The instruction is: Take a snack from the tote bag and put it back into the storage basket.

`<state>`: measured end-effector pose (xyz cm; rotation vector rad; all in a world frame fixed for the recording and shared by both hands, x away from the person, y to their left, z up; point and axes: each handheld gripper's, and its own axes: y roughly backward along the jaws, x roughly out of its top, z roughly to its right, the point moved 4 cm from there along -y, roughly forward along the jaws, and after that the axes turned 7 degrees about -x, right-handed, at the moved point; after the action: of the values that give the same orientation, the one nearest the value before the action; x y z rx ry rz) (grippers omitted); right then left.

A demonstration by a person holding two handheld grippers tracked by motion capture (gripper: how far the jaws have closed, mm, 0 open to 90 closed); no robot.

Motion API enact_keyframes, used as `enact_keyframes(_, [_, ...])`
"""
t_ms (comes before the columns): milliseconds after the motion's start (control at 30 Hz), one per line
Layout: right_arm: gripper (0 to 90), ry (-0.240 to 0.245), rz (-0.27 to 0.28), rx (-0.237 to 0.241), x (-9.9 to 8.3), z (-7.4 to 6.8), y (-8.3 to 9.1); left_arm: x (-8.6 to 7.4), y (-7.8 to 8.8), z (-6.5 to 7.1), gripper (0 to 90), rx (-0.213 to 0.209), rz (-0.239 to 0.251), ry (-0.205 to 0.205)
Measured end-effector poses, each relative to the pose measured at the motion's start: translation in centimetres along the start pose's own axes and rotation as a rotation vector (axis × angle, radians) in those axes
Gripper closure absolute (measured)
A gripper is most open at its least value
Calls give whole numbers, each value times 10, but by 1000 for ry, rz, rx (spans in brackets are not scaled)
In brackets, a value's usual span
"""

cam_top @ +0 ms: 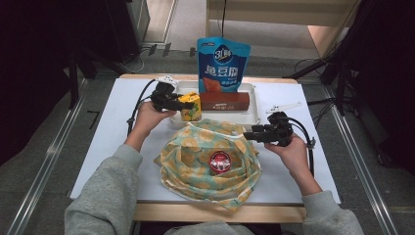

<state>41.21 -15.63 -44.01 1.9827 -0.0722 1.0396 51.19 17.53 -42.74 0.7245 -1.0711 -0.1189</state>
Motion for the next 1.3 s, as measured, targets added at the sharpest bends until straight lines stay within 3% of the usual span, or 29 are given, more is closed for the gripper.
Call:
enact_keyframes(100, [421, 2, 0, -1, 0, 0, 0, -2, -2, 1, 366, -1, -39, 5])
enact_keyframes(267, [420, 1, -3, -1, 0, 0, 0, 0, 4, 1, 332, 0, -16, 25])
enact_keyframes(400, [419, 0, -3, -1, 0, 0, 0, -1, 11, 3, 301, 9, -33, 22])
enact_keyframes(567, [419, 1, -4, -1, 0, 0, -1, -4, 16, 5, 303, -8, -46, 29])
enact_keyframes(1200, [419, 1, -3, -4, 0, 0, 0, -24, 33, 14, 375, 30, -54, 61])
enact_keyframes(1300, [419, 0, -3, -3, 0, 1, 0, -26, 36, 17, 419, 26, -35, 60])
